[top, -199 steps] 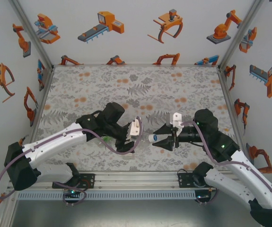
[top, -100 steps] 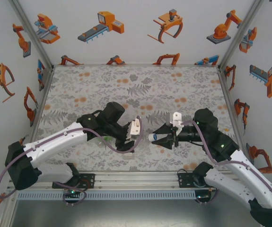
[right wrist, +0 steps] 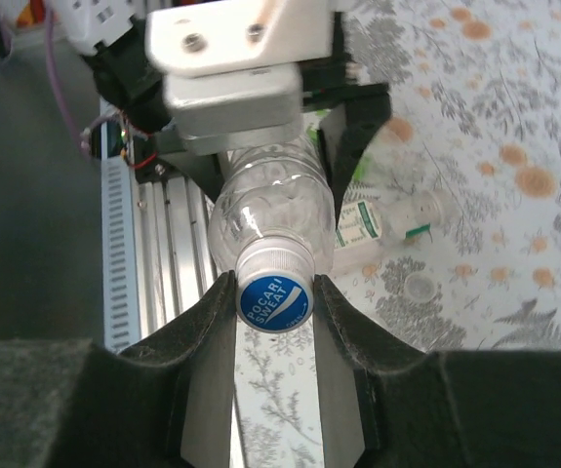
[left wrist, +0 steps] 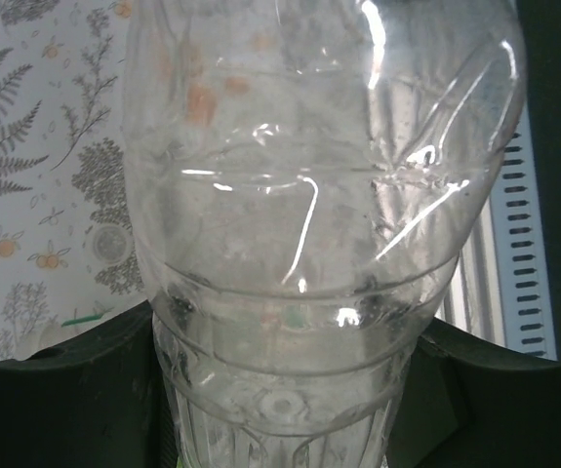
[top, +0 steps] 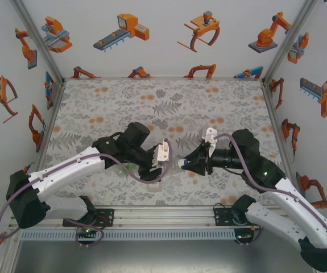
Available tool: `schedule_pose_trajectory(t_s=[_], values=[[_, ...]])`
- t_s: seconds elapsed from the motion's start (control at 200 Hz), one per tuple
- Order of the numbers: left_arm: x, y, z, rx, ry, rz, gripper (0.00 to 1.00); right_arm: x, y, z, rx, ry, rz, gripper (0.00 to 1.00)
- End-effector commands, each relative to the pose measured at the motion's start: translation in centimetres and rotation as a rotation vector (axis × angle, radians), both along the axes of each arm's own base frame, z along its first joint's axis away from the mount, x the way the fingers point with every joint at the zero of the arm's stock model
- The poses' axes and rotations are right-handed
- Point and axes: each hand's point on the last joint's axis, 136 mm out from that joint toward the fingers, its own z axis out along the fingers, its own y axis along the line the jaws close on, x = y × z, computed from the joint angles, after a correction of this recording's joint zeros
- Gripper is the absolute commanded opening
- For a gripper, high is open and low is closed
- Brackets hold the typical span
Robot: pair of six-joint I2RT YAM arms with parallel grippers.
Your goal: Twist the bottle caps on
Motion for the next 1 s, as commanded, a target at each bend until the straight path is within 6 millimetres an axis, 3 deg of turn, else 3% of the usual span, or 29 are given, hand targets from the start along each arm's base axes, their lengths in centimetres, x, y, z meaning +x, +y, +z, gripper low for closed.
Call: schedule_pose_trajectory(t_s=[0.0,0.145,0.235,0.32,0.411,0.851,0.926,0.996], values=[[2.9,-1.2,1.6,-0.063,-0.084,0.113,0.0,4.3,-0.7,-0.9,0.024,0.268,-0.304,0.0],[4.7,-1.5,1.8,-0.073,-0.136,0.193,0.0,7.5,-1.6,-2.7,0.122,0.629,-0.59,0.0],[5.6,-1.7,2.1,-0.087,-0.166,0.227,0.0,8.4,-1.9,-4.2,0.19,0.843,-0.713,0.0],[6.4,-1.7,2.3,-0.096,-0.192,0.264,0.0,8.9,-3.4,-6.9,0.233,1.035,-0.891,0.0],[7.3,-1.6,2.4,-0.092,-0.216,0.308,0.0,9.1,-3.4,-7.6,0.314,1.134,-0.926,0.0],[7.3,-2.0,2.7,-0.12,-0.184,0.331,0.0,9.6,-3.7,-4.9,0.343,1.037,-0.902,0.0],[6.8,-2.2,3.0,-0.134,-0.162,0.31,0.21,9.9,-3.8,-4.5,0.343,0.993,-0.902,0.0],[6.7,-2.1,3.1,-0.137,-0.152,0.307,0.5,10.2,-3.9,-3.7,0.314,0.935,-0.905,0.0]])
